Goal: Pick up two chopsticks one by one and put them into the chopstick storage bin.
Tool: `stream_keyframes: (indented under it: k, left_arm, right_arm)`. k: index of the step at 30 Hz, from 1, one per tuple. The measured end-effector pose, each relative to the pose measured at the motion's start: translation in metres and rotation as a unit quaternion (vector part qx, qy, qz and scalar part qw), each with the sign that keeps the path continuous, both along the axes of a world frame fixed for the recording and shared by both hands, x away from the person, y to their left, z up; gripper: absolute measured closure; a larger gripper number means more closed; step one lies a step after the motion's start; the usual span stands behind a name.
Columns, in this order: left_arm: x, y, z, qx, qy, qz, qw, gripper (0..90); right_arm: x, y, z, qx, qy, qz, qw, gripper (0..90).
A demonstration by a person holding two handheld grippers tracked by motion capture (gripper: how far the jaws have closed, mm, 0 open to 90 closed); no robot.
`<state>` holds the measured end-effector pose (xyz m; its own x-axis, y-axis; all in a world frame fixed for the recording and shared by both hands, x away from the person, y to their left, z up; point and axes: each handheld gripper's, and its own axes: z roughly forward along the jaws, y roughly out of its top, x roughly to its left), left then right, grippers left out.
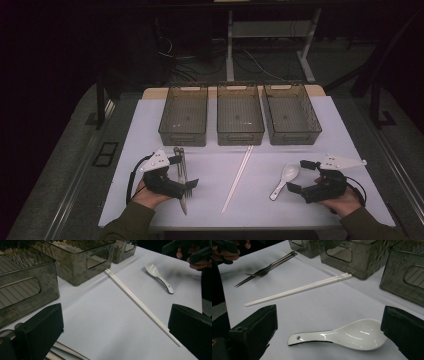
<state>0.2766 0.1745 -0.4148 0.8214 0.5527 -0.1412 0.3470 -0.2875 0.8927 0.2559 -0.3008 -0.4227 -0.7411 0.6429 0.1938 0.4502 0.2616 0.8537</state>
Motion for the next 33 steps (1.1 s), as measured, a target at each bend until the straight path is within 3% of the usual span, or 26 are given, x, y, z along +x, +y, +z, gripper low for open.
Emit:
stream_keyframes:
  k: [7,15,33]
  left_arm:
    - [0.002,-0.005,-0.001,0.008,0.006,-0.002,0.9999,0.1]
    - [0.002,-0.009,-0.001,0.007,0.014,-0.005,0.9999,6.2]
    - [0.003,-0.032,0.000,0.004,0.024,-0.039,0.9989,28.7]
  right_arm:
    - [0.001,-0.002,0.000,0.003,0.000,-0.002,1.0000,0.9]
    - [0.002,-0.001,0.000,0.005,0.000,0.002,1.0000,0.8]
    - [0.003,0.002,0.000,-0.005,-0.001,0.003,1.0000,0.9]
